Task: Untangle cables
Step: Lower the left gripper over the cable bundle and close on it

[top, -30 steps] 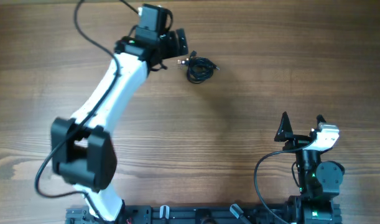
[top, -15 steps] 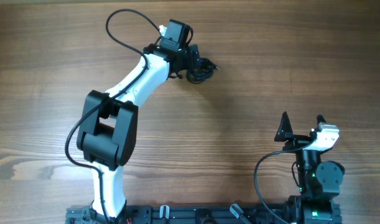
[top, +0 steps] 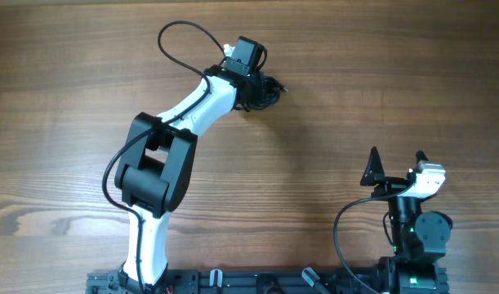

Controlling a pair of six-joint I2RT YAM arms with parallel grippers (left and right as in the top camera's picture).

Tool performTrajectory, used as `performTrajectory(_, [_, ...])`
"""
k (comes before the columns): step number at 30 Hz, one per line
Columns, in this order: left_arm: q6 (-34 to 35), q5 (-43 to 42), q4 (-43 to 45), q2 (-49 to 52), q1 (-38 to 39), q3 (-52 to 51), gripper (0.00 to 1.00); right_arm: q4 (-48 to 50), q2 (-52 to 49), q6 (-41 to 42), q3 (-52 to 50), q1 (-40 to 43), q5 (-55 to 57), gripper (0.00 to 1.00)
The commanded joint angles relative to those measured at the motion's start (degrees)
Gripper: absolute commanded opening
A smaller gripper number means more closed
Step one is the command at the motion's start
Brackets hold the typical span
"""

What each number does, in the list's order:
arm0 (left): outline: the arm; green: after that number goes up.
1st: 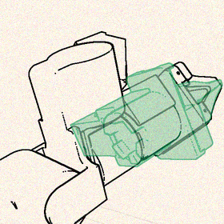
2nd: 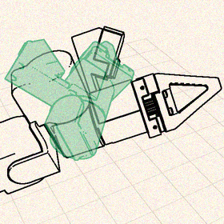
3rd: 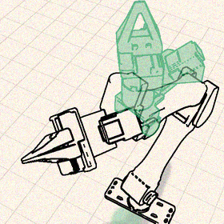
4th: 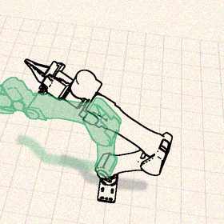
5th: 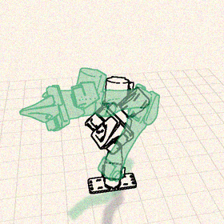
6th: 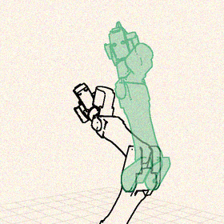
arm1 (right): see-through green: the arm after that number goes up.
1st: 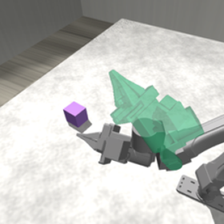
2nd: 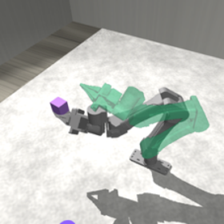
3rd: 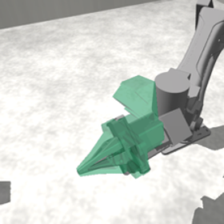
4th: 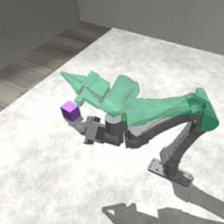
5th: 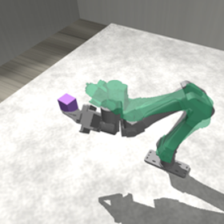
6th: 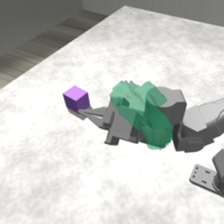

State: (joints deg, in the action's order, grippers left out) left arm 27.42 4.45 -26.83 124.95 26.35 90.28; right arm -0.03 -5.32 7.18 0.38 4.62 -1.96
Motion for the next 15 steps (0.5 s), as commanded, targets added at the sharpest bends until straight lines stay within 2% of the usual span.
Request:
performTrajectory(1, [0.04,0.55,-0.17,0.68,0.55,0.70,0.45,0.15,-0.37,-1.03,-0.09,-0.28,-0.90,1.00])
performTrajectory(4, [0.04,0.52,-1.03,0.68,0.57,0.70,0.46,0.13,-0.37,-1.05,-0.09,-0.28,-0.90,1.00])
performTrajectory(7, [0.04,0.55,-0.98,0.76,0.57,0.35,0.37,0.15,-0.37,-1.03,-0.09,-0.28,-0.90,1.00])
performTrajectory(11, [0.04,0.55,-0.98,0.81,0.55,-0.07,0.31,0.13,-0.37,-1.05,-0.09,-0.28,-0.90,1.00])
performTrajectory(14, [0.04,0.52,-1.40,0.87,0.57,-0.17,0.33,0.13,-0.37,-1.03,-0.09,-0.28,-0.90,1.00])
performTrajectory(15, [0.04,0.46,-2.12,0.87,0.57,-0.28,0.41,0.13,-0.37,-1.03,-0.09,-0.28,-0.90,1.00])
